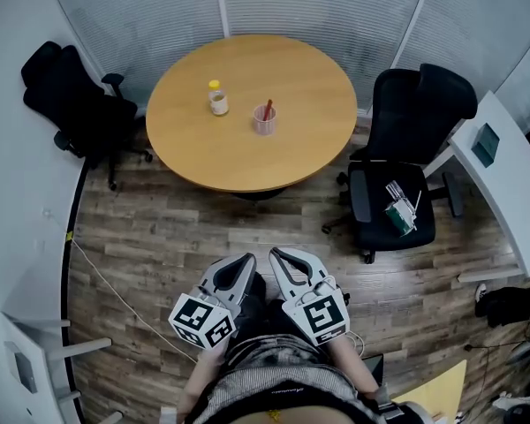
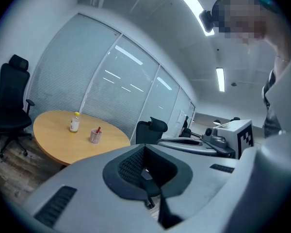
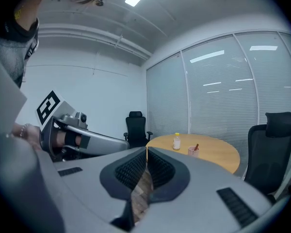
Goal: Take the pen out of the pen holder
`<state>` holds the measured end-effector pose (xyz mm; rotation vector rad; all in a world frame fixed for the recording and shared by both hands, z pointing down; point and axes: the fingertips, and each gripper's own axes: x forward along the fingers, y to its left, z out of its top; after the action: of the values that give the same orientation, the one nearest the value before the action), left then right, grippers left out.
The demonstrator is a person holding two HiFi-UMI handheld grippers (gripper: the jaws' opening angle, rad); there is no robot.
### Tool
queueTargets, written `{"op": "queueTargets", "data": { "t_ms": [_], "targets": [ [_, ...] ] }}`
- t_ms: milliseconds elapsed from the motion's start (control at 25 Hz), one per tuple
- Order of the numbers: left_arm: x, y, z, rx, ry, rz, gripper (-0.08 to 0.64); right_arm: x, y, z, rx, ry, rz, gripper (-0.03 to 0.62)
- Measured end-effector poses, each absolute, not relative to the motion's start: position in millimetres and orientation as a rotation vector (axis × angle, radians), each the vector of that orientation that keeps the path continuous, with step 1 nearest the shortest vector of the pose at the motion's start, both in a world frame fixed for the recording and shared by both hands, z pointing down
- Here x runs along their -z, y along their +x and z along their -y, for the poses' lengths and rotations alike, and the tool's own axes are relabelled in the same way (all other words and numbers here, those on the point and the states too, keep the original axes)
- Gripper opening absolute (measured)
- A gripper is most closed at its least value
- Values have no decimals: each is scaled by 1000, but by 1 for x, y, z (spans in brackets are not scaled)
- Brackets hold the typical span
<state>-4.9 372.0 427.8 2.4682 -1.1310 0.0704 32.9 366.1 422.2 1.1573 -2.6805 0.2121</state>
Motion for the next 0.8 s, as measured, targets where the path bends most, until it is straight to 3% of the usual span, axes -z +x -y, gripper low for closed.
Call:
{"op": "queueTargets", "data": {
  "t_ms": [800],
  "targets": [
    [-428, -36, -234, -74, 2538, 925, 3, -429, -7, -231, -244, 1268, 2600, 23]
  ]
}}
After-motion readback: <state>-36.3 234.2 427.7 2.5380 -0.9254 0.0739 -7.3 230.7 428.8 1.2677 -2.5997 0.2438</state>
